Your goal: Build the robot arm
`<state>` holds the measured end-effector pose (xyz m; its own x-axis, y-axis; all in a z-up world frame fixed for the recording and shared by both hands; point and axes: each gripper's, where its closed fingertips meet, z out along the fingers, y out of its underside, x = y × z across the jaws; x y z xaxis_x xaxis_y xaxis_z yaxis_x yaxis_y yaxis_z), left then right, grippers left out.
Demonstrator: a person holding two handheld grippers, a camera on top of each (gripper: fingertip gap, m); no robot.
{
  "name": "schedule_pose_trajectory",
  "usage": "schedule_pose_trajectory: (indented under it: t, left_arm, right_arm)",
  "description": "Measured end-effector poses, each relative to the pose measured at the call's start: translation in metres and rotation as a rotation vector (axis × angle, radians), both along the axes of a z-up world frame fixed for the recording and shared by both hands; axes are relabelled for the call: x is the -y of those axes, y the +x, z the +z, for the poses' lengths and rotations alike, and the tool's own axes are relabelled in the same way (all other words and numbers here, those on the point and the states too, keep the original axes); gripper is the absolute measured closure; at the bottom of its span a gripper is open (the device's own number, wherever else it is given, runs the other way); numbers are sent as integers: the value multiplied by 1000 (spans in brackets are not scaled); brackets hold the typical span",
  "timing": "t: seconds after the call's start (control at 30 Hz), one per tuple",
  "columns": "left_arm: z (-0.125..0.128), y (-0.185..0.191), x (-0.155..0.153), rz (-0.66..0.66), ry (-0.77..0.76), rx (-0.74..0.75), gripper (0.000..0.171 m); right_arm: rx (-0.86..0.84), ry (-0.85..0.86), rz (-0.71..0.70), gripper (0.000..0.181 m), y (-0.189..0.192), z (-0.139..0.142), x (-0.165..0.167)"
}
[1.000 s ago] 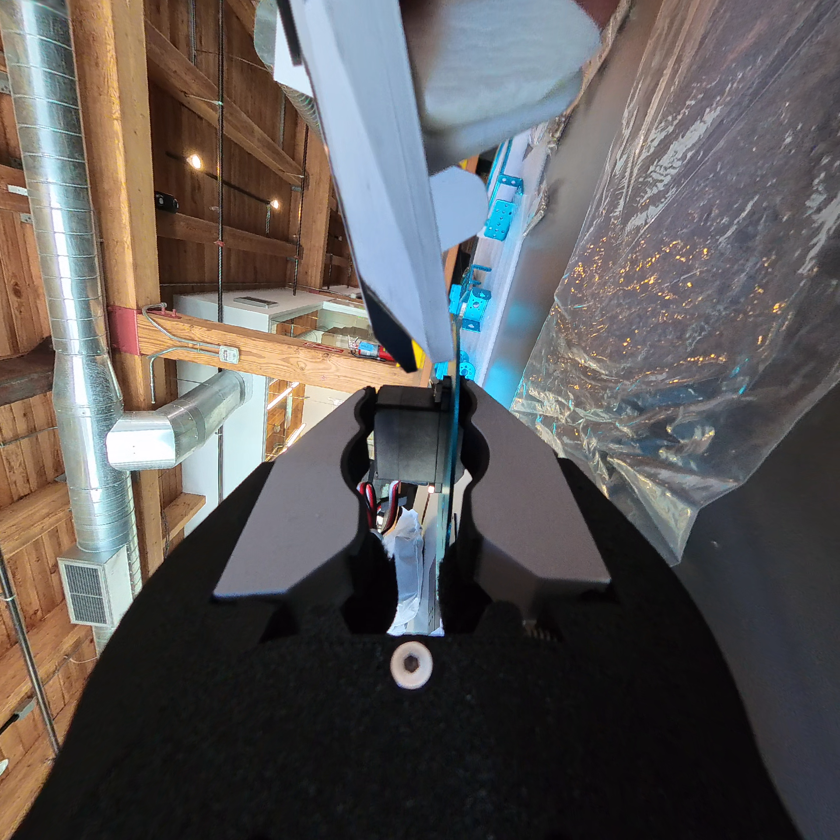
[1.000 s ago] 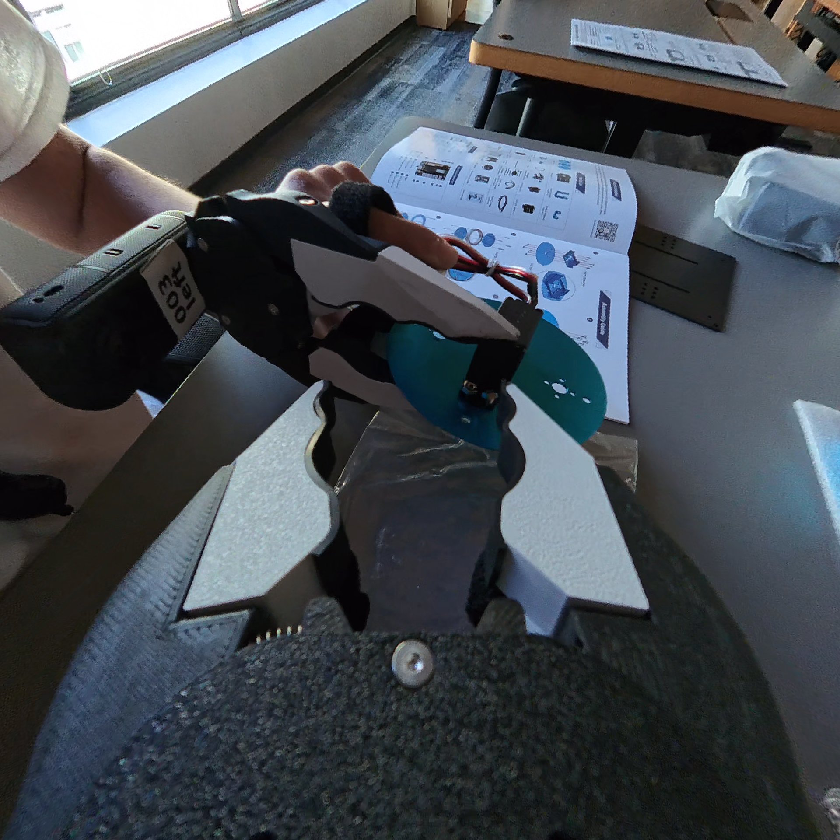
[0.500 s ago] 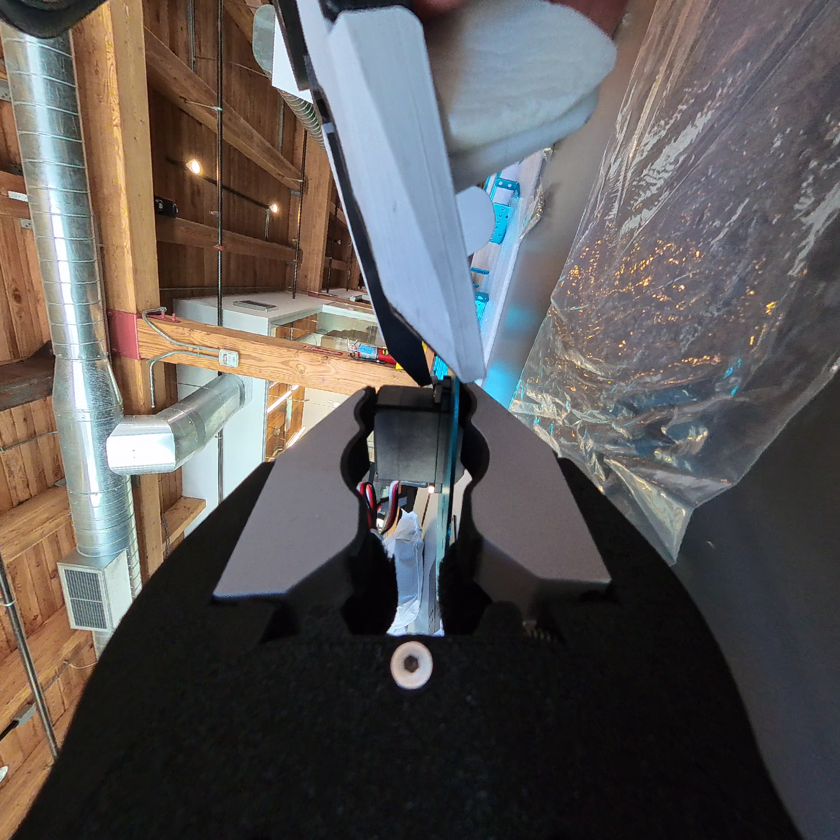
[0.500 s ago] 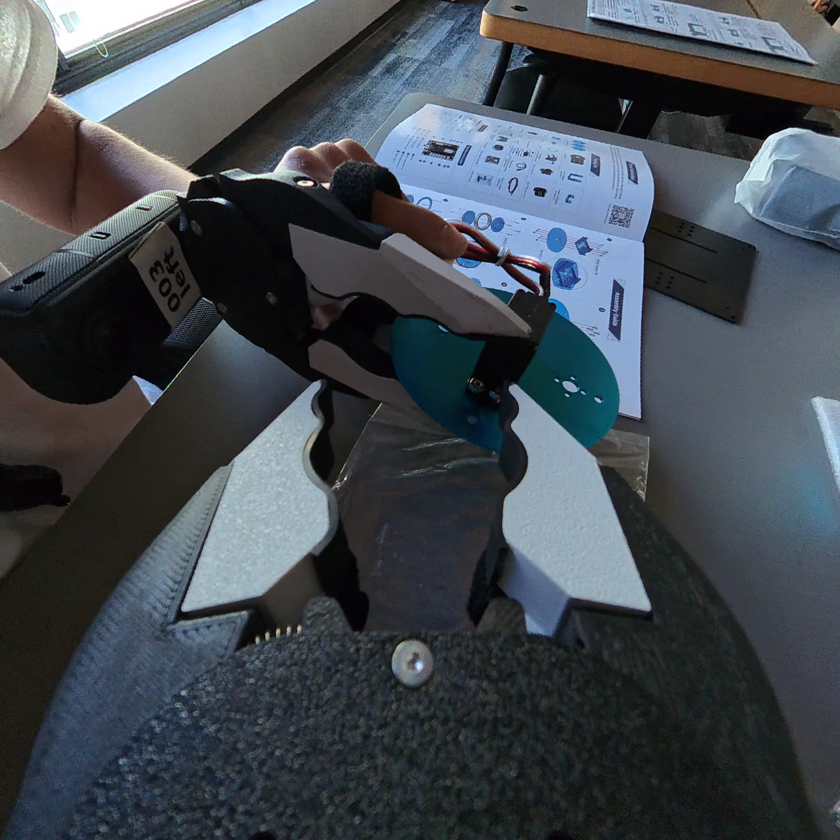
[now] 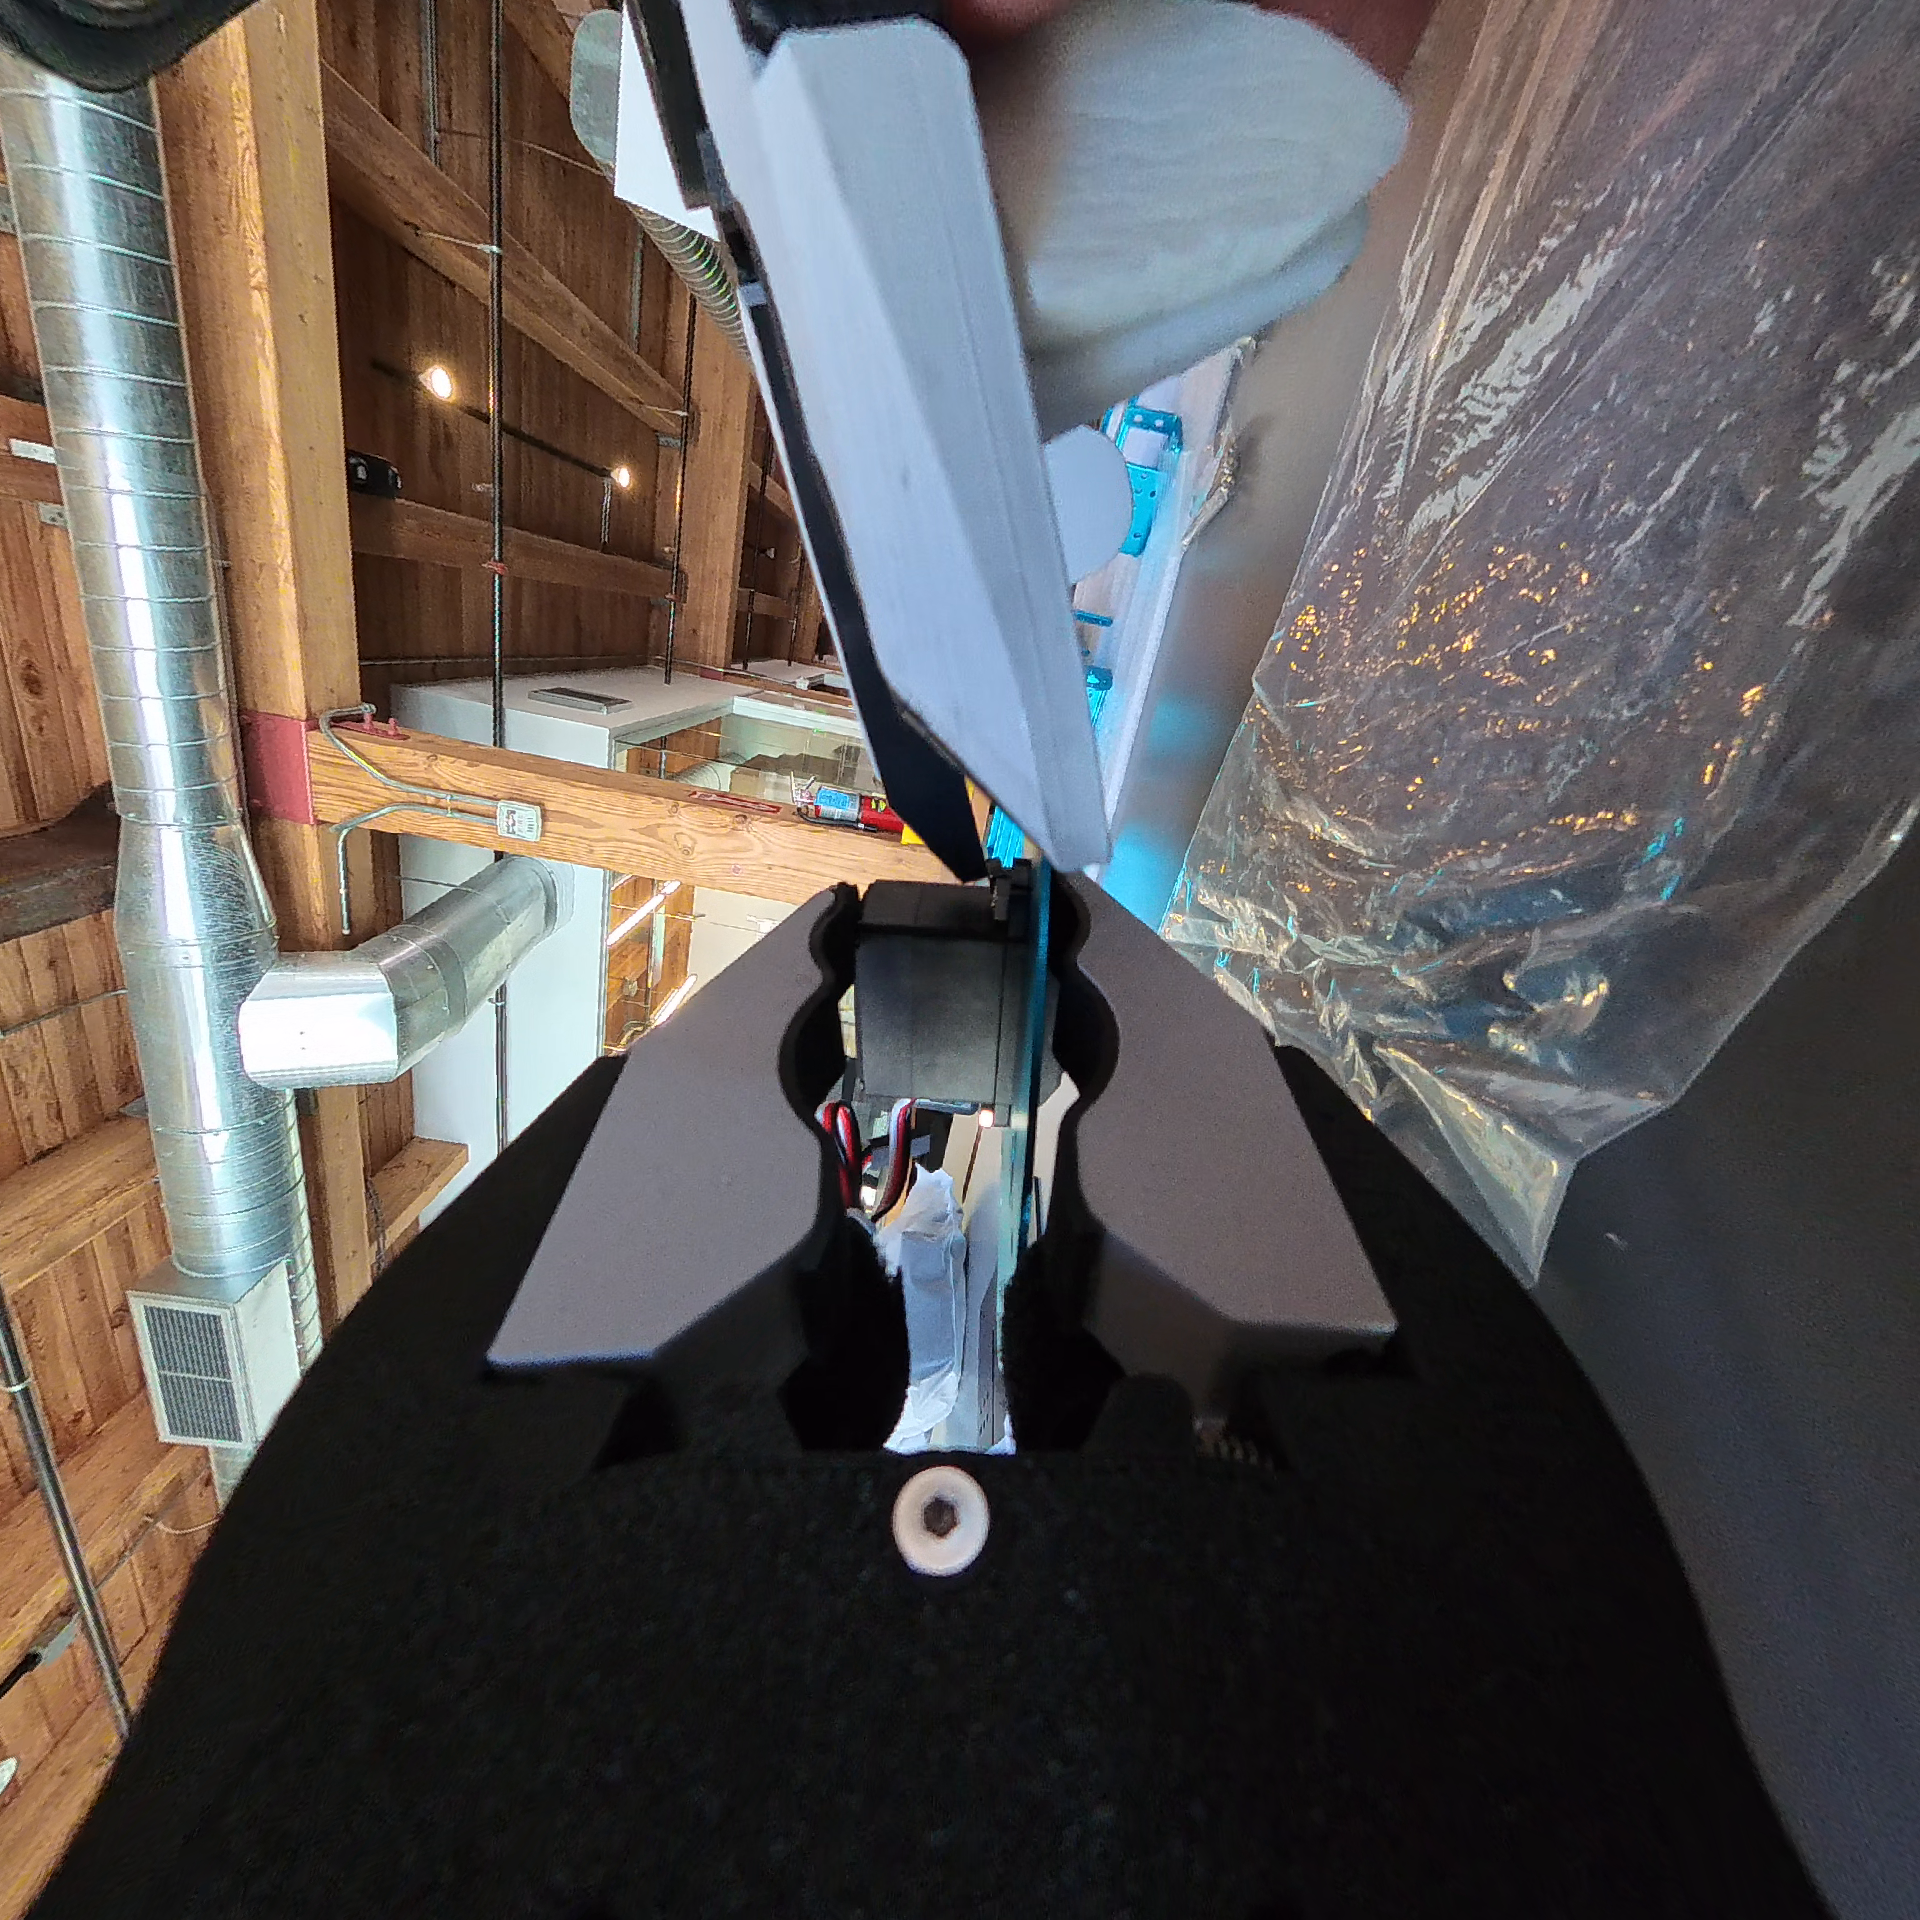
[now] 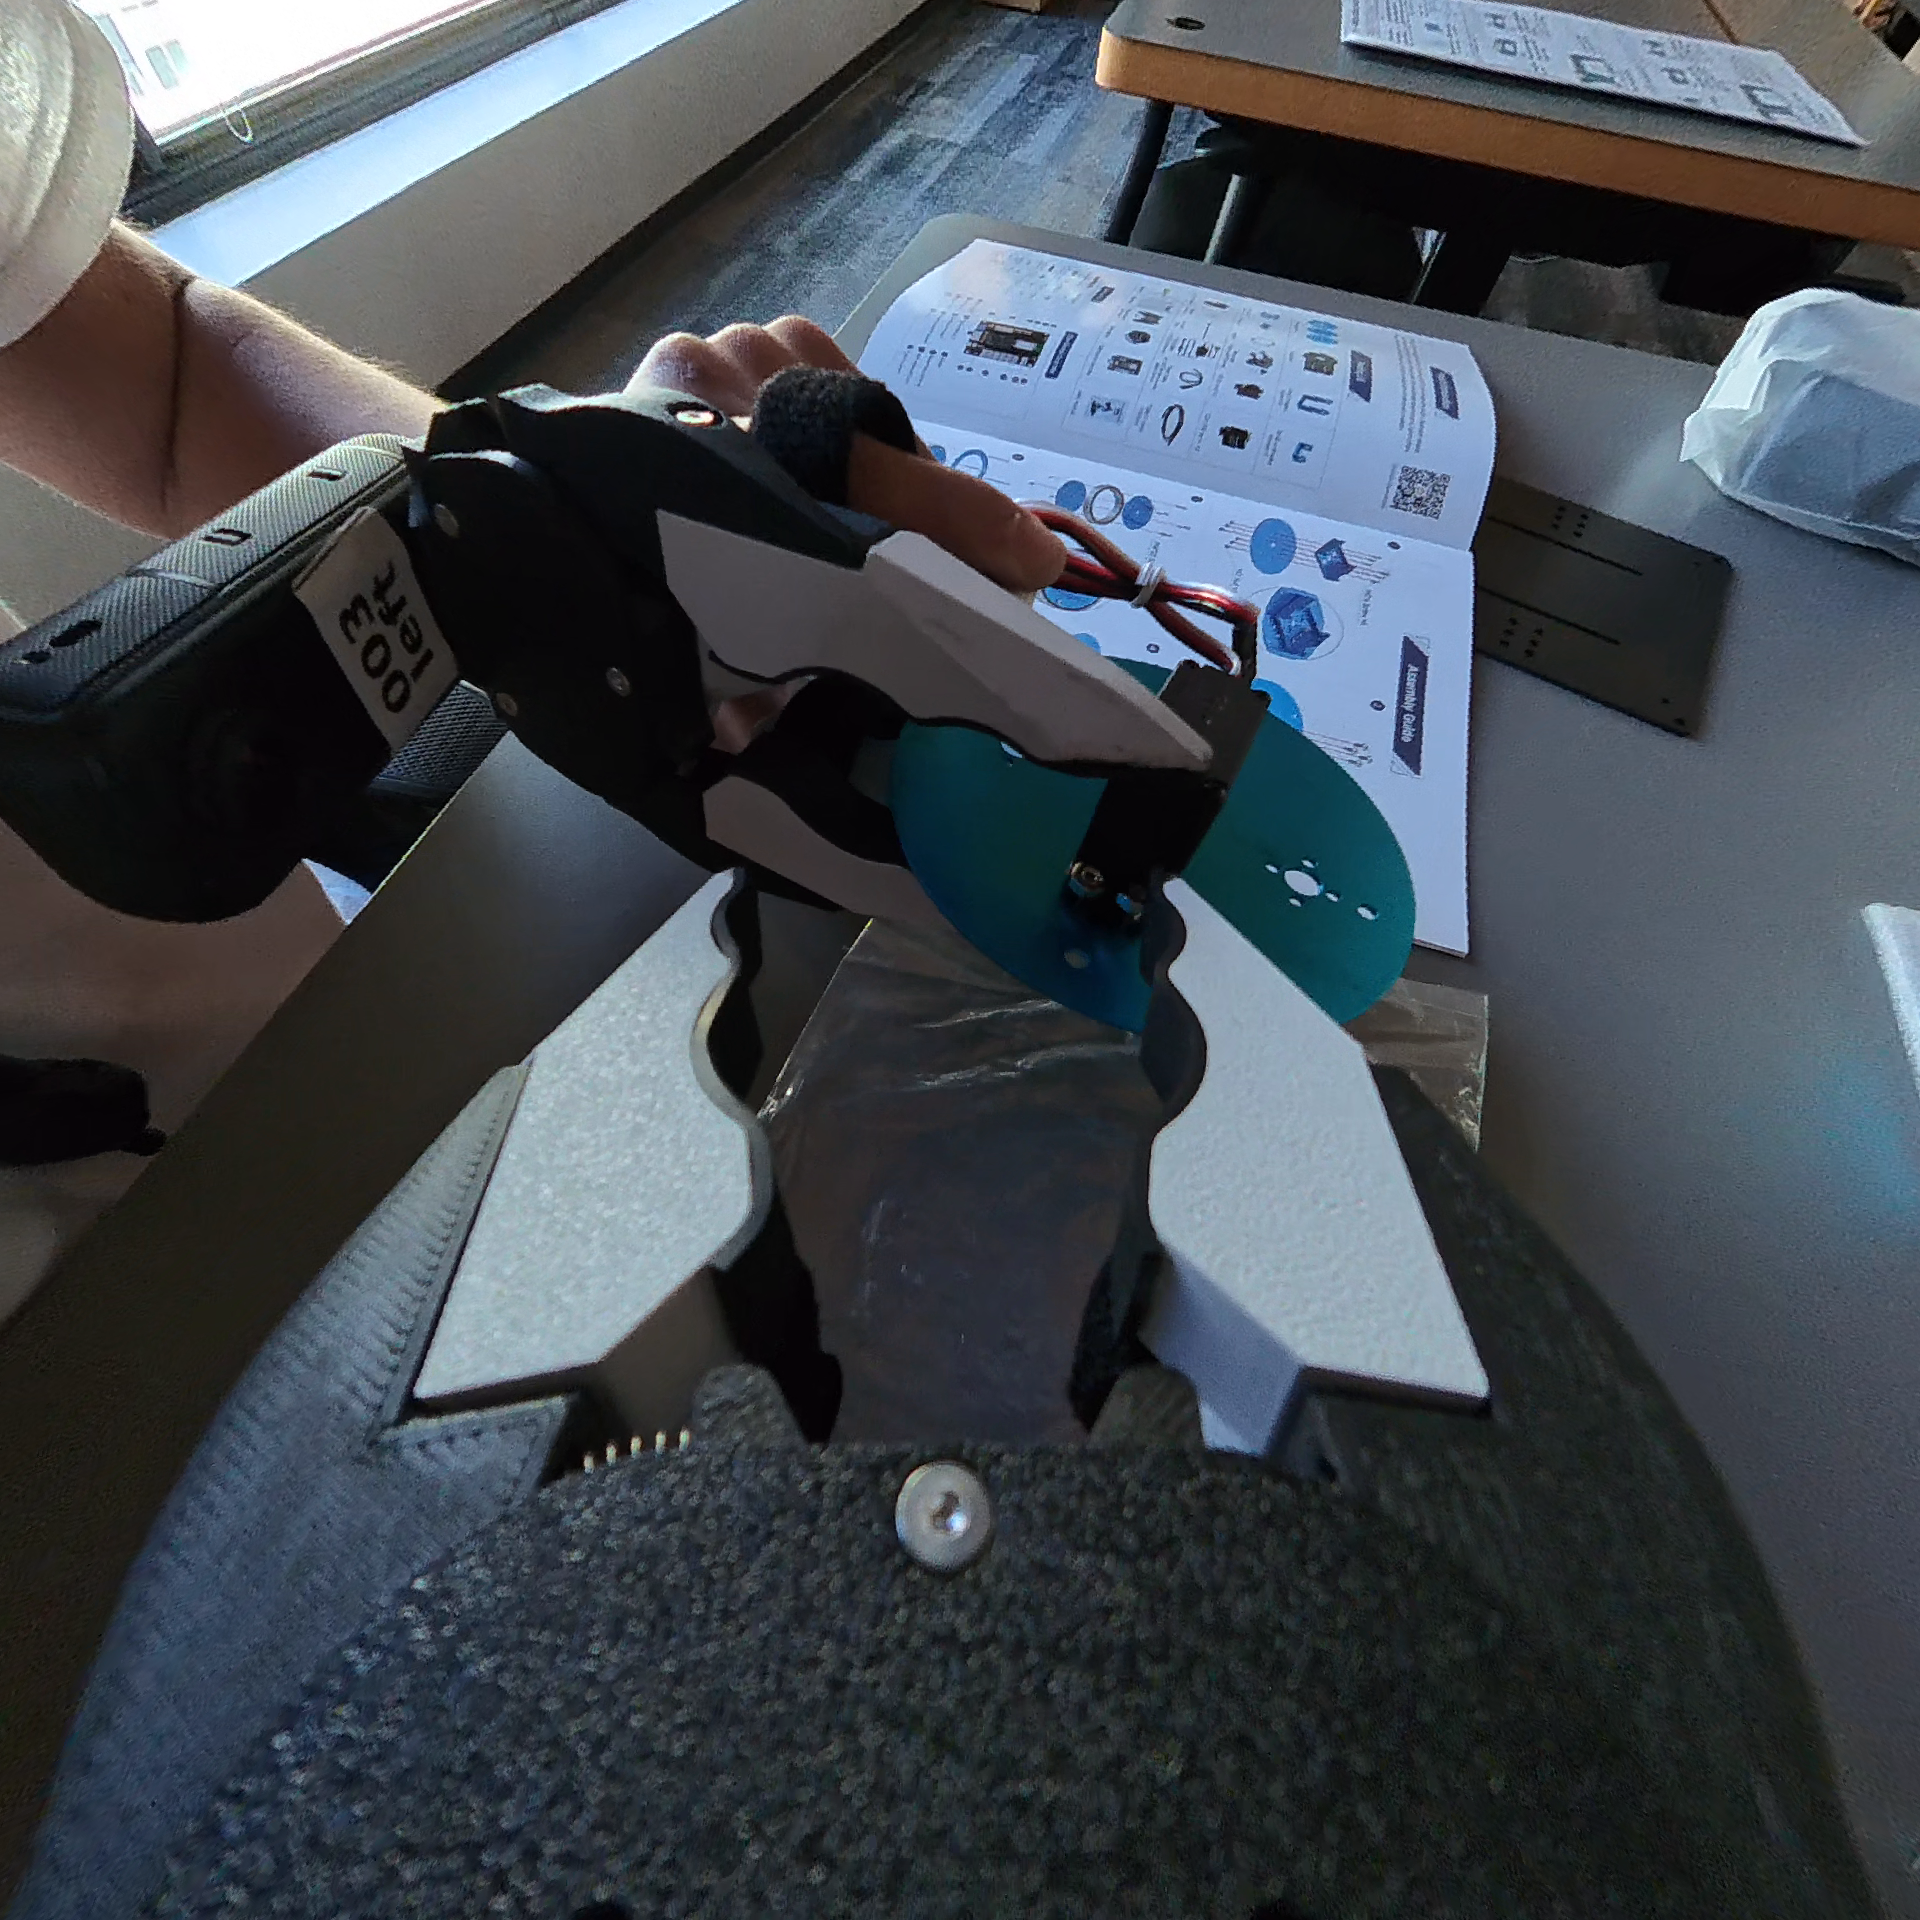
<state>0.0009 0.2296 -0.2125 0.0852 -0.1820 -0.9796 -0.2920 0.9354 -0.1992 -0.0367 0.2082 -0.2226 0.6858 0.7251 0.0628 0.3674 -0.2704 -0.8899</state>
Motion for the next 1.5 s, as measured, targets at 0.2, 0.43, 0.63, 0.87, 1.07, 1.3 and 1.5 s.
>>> schedule_pose_trajectory:
  t: [0.2,0.43,0.63,0.87,1.07,1.3,1.5]
  left_arm:
    - [-1,1,-1,2,-4,-4,136]
    - [-1,0,-3,5,-4,-6,136]
    - [-1,-1,-4,7,-11,-4,136]
    - [-3,-1,-3,2,-16,-10,136]
    - [-3,0,-1,-4,-3,-10,136]
    - [-5,0,5,-22,9,-12,136]
    - [-4,0,9,-36,20,-8,136]
  right_arm:
    - [3,-2,-3,108,0,0,0]
    - [-51,-32,-4,102,0,-2,0]
    - [-31,-13,-19,106,4,-1,-2]
    - [-9,-39,-14,106,2,-6,1]
    - [-77,-19,-69,130,13,7,-9]
    - [-59,-43,-134,163,26,0,-16]
    - [-36,-33,-119,168,24,-3,-16]
